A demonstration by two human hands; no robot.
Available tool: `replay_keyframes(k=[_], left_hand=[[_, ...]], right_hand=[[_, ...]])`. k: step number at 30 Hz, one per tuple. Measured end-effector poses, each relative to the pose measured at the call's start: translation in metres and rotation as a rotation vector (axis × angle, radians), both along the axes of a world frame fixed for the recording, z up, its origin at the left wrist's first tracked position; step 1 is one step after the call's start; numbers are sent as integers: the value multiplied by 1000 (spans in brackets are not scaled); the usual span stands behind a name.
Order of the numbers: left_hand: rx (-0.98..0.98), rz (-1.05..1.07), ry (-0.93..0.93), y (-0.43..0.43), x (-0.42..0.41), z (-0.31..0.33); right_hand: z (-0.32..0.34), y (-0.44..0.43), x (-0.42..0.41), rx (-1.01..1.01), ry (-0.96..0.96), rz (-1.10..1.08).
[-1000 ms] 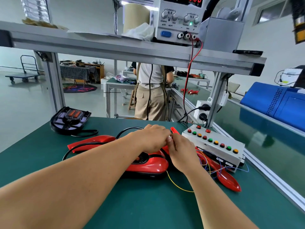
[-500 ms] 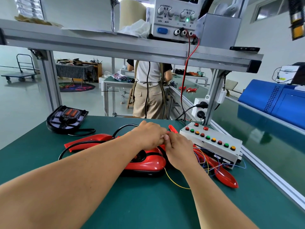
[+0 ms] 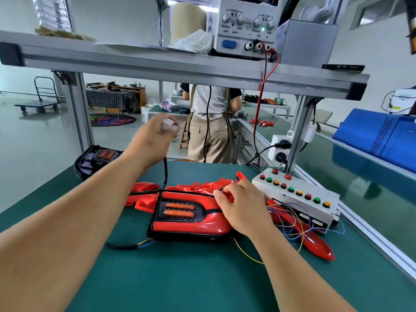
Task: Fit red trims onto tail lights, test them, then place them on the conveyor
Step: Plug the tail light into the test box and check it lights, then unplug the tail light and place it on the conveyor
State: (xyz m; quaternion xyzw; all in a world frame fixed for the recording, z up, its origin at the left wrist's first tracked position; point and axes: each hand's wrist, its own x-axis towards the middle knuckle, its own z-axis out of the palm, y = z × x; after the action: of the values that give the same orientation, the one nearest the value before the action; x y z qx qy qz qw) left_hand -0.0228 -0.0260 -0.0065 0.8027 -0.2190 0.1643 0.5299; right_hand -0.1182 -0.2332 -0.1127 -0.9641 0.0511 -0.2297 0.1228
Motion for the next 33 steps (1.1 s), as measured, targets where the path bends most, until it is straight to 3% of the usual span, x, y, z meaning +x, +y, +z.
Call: replay_keyframes(k=[4, 8, 10, 13, 18, 21, 23, 28, 31, 33], left_hand=[[-466, 54, 152, 58, -8, -20], [-504, 128, 235, 102, -23, -52], [-389, 180, 316, 114, -29, -64], [-11, 252, 398, 124, -40, -79], [666, 313, 219, 112, -50, -89], [834, 358, 178, 102, -46, -96], [857, 405, 182, 98, -44, -100], [818, 548, 70, 103, -43, -99], [531, 576, -29, 107, -40, -96], [252, 570, 15, 106, -37, -94]], right_hand=[[3, 3, -3, 14, 205, 2], [-1, 1, 2, 111, 268, 82], [-2, 1, 3, 132, 289, 85], [-2, 3, 6, 125, 306, 51], [1, 9, 4, 230, 274, 55], [3, 13, -1, 235, 208, 128], [5, 13, -5, 379, 168, 196], [2, 17, -14, 743, 58, 332], [2, 21, -16, 926, -3, 334], [3, 25, -15, 1137, -45, 334]])
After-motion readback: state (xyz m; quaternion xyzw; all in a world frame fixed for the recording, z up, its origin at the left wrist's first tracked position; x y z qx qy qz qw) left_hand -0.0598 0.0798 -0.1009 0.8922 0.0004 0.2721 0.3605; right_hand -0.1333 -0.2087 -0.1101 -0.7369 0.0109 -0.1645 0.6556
